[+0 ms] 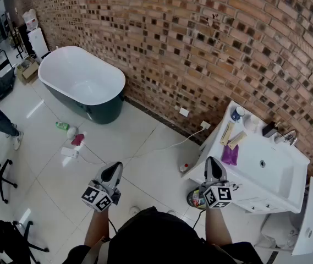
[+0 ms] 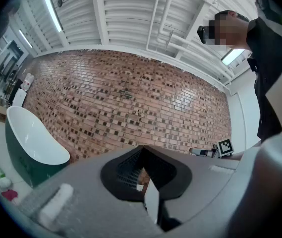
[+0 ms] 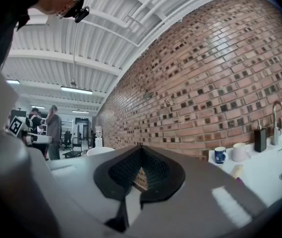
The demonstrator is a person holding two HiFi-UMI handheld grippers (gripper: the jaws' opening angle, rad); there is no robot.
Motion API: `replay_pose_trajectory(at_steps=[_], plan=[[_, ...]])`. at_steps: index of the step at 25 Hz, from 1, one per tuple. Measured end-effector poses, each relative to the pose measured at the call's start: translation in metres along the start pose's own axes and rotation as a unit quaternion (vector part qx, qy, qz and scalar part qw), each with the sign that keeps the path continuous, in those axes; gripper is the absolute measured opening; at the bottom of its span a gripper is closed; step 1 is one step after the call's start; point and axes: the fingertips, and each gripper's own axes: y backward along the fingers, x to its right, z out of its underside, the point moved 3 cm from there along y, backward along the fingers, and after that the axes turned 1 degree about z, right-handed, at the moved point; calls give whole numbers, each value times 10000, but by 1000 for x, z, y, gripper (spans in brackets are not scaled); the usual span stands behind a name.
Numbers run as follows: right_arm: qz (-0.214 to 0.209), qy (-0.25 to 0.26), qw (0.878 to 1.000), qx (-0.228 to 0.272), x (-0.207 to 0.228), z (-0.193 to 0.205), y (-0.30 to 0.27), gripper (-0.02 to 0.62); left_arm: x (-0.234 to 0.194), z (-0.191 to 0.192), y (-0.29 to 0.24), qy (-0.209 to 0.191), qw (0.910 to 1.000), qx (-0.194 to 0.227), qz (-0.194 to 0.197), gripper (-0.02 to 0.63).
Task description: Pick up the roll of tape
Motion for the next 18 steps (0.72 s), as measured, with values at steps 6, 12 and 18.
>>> replay_pose_trajectory(at_steps=[6,12,18], plan=[[192,-27,9998,13,23,3,14,5,5,3,-10,-71,10000,42,13,2],[274,38,9996,45,41,-2,31,5,21,8,-35,-123,9996,208,109,2],[429,-53,9990,66,63,2,52,5,49,2,-60,-17,9995,171,253,2]])
